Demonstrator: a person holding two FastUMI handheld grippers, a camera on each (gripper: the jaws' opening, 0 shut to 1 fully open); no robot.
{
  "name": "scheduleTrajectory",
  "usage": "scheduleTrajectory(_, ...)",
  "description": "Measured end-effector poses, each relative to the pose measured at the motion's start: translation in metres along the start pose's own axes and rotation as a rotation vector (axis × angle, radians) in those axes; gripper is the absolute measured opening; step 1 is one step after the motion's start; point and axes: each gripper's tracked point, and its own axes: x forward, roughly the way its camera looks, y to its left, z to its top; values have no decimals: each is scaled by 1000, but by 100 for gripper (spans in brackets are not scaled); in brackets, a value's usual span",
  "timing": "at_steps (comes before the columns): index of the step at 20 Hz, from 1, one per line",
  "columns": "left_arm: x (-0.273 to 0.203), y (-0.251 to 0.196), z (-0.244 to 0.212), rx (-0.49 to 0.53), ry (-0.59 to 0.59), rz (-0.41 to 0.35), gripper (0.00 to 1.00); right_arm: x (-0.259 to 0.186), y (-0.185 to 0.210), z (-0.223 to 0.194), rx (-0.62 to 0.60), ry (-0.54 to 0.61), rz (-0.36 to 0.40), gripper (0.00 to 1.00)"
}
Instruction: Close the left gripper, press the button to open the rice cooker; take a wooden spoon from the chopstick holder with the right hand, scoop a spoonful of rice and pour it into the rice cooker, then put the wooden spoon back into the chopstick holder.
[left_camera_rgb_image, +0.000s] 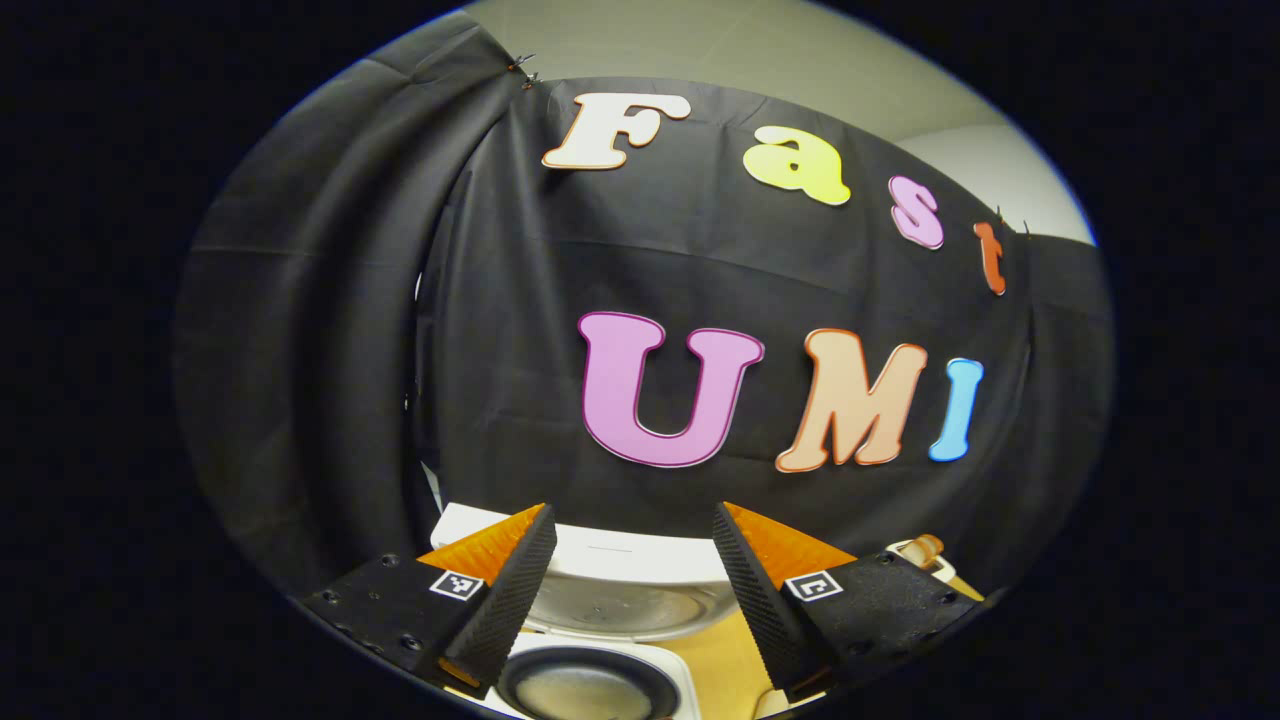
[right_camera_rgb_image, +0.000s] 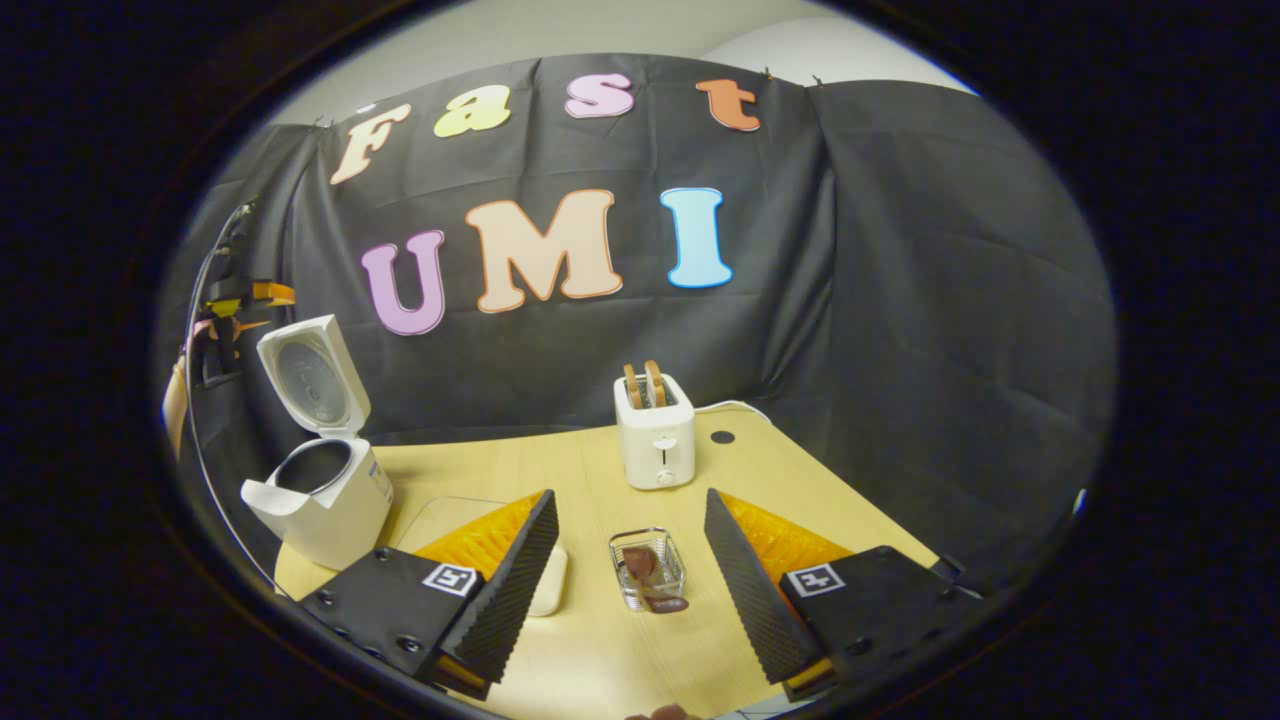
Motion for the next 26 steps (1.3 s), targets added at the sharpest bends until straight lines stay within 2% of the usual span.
scheduleTrajectory(7, 45, 14, -26, 119, 93, 28, 93, -8, -14, -10, 21, 25, -42, 91)
scheduleTrajectory(10, 47, 12, -27, 118, 96, 28, 93, -11, -15, -16, 15, 33, -52, 91)
scheduleTrajectory(15, 29, 13, -30, 131, 71, 24, 94, -11, -4, -16, 20, 32, -27, 91)
scheduleTrajectory(26, -55, 11, -69, 124, 70, 3, 93, -15, 20, -1, -23, -8, 21, 91)
